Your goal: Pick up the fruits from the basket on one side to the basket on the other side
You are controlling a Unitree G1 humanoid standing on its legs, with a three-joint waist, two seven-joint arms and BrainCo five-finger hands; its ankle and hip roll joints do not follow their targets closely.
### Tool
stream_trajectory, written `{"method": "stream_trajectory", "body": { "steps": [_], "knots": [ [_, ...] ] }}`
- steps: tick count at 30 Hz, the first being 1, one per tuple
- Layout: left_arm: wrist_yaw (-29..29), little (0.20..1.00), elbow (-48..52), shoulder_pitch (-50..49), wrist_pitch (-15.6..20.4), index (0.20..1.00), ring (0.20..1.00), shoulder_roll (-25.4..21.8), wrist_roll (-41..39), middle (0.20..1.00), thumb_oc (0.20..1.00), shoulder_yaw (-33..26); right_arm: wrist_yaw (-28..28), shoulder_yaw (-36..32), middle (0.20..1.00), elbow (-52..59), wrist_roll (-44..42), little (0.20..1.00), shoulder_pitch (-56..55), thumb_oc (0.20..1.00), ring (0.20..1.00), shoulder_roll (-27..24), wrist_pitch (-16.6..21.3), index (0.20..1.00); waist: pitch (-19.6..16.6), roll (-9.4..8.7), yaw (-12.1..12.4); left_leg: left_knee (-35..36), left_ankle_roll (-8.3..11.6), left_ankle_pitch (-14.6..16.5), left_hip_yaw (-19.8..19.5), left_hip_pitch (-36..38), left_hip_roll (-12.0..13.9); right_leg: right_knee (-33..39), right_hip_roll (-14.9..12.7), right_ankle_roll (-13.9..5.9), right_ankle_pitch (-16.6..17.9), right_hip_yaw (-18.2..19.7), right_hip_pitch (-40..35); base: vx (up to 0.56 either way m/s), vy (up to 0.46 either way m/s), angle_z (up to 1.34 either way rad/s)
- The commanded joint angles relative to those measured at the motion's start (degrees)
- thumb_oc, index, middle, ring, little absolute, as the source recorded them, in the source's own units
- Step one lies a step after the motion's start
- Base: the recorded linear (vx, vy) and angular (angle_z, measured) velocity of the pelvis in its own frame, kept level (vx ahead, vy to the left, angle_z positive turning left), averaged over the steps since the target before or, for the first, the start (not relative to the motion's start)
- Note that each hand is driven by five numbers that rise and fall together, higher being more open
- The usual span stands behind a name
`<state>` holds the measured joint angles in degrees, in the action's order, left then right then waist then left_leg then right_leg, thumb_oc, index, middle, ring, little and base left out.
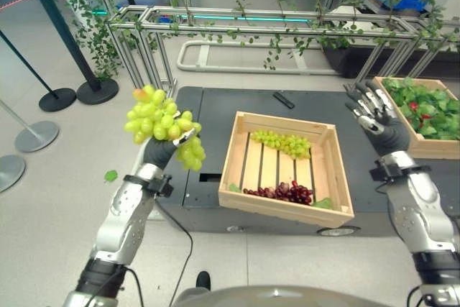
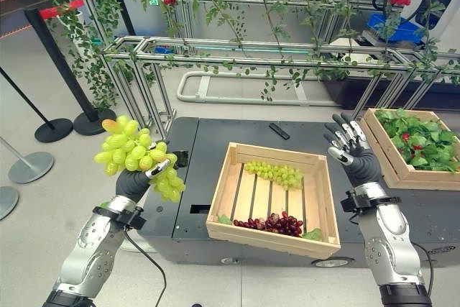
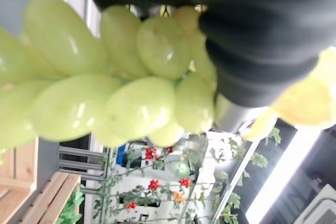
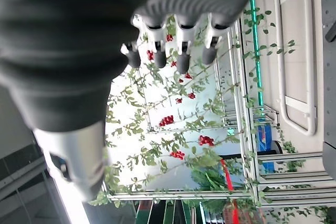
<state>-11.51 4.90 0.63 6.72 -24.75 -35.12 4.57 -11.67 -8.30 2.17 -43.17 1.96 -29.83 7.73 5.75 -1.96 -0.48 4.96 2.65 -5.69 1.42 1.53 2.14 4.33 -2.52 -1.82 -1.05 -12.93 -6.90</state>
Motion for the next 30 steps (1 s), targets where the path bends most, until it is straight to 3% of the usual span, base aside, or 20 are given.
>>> {"method": "stream_trajectory", "body": {
  "steps": [1,9,13,24,30],
  "knots": [
    [-0.2,0.200,2.1,3.5,3.6,0.200,0.200,-0.4,-1.4,0.200,0.200,-3.8,0.9,-3.0,1.000,1.4,0.8,1.000,2.0,1.000,1.000,1.2,4.5,1.000,-2.5,-2.12,0.3,-4.0,-0.30,9.3,-0.6,2.4,-0.9,-5.5,-4.1,-5.12,-2.6,-1.5,2.7,0.00,0.000,0.00],
    [1.1,0.200,3.1,1.0,4.6,0.200,0.200,0.6,-0.7,0.200,0.200,-8.0,2.9,-4.6,1.000,0.3,2.0,1.000,0.7,1.000,1.000,6.1,5.9,1.000,-2.2,-1.73,0.5,-4.1,-0.35,9.2,-1.2,2.0,-0.8,-5.9,-3.9,-4.75,-3.2,-1.7,2.8,0.00,0.000,0.00],
    [2.4,0.200,3.9,-1.2,5.5,0.200,0.200,1.1,0.5,0.200,0.200,-11.0,5.4,-5.4,1.000,0.6,7.0,1.000,-0.9,1.000,1.000,8.0,7.0,1.000,-2.0,-1.36,0.6,-4.2,-0.36,9.3,-1.7,1.9,-0.9,-6.2,-4.0,-4.61,-3.5,-2.1,2.7,0.00,0.001,0.02],
    [6.4,0.200,6.0,-5.2,8.5,0.200,0.200,2.8,3.9,0.200,0.200,-18.6,7.8,-6.0,1.000,0.9,13.3,1.000,-1.8,1.000,1.000,9.3,7.7,1.000,-1.1,-0.83,1.2,-4.3,-0.39,9.2,-2.0,1.8,-0.7,-7.2,-3.8,-4.27,-4.1,-2.2,3.3,-0.01,-0.005,0.01],
    [7.0,0.200,7.6,-8.0,9.1,0.200,0.200,3.5,5.2,0.200,0.200,-21.3,8.0,-6.2,1.000,1.4,14.2,1.000,-1.7,1.000,1.000,9.6,8.0,1.000,-0.1,-1.23,2.4,-4.3,-0.13,8.3,-4.2,0.4,-0.4,-8.1,-3.6,-3.81,-4.6,-4.1,4.0,-0.04,-0.028,0.08]
  ]
}}
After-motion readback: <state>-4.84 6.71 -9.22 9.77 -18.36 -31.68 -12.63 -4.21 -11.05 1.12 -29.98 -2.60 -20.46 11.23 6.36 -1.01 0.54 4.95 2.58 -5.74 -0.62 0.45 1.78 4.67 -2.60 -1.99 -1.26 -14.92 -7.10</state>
